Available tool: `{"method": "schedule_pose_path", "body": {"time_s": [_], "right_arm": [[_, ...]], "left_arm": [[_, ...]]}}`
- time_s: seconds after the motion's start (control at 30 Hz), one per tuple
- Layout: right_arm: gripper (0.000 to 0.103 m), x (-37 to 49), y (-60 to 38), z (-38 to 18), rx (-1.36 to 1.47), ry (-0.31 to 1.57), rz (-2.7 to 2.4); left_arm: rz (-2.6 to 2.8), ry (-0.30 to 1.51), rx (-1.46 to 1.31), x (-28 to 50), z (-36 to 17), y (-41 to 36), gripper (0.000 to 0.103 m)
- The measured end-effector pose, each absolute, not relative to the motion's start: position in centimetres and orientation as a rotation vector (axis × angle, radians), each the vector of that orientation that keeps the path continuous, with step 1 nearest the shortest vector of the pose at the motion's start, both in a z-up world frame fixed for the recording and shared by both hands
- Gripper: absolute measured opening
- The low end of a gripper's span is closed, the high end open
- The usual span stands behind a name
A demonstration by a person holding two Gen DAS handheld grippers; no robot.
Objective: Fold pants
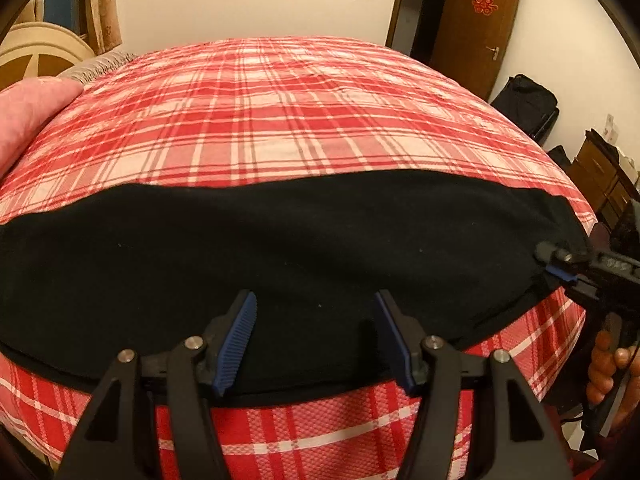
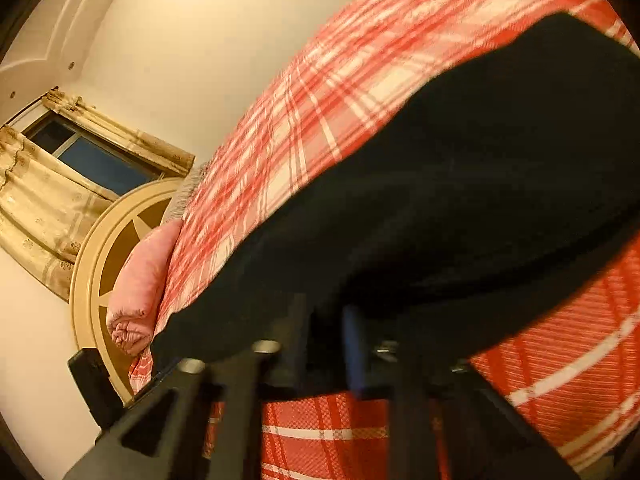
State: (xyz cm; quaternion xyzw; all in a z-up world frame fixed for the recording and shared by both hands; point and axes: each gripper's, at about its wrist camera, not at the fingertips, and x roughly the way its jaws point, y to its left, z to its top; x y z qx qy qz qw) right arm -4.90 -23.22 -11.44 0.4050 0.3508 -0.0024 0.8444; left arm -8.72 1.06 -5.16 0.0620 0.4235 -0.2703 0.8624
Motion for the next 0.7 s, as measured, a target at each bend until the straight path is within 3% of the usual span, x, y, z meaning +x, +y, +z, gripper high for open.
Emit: {"method": "schedule_pose_path", "body": {"time_s": [0.33,0.53,0.7], "right_arm": [[0.005,-8.1,-21.8,-9.9,0.828,0.745,0.057],[0.011,-7.7,-21.3,-11.7,0.759,0.807,0.022],[0.054,-10.2,-23.8,-8.6,0.749,0.723,-0.017]], "left_arm": [[-0.553,0.871,0.114,-8.1,-4.3,1.6,0.064],[-0.590,0.871,0.139,-8.7,-4.4,0.0,0.064],[-0.597,0.863,0.200,-9.3,-5.1,-1.2,0.065]]}}
